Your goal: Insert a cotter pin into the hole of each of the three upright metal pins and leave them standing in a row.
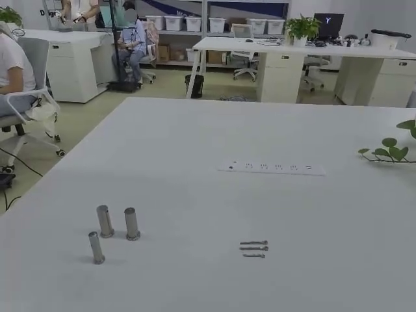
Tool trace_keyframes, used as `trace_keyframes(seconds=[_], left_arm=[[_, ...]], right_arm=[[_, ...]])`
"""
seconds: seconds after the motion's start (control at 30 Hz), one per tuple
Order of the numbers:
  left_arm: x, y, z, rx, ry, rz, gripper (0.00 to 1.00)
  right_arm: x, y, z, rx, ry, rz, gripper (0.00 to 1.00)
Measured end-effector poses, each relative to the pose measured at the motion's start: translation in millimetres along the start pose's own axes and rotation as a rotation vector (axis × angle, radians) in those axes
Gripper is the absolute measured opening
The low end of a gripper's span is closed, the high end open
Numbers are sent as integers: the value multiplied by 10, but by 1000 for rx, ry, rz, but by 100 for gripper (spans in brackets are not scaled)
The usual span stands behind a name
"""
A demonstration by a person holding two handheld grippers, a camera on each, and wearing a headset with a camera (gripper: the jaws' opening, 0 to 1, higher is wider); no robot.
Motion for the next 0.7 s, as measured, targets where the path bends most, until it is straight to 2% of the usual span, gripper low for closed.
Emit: trace_keyframes(seconds=[0.47,0.7], left_arm=[[2,15,-10,0,1,12,88],[19,7,-35,10,20,6,88]], right_arm=[[16,8,-22,1,4,12,94],[33,43,-29,-6,10,23,93]])
Point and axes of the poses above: the centre of the closed fingertips' face, and the gripper's own axes: x roughly forward along the fingers, y roughly to its left, z roughly out of its top, the point moved 7 cm from there along -x, roughly backward along the fingers, and after that the axes turned 3 degrees about -y, right-handed, at the moved point
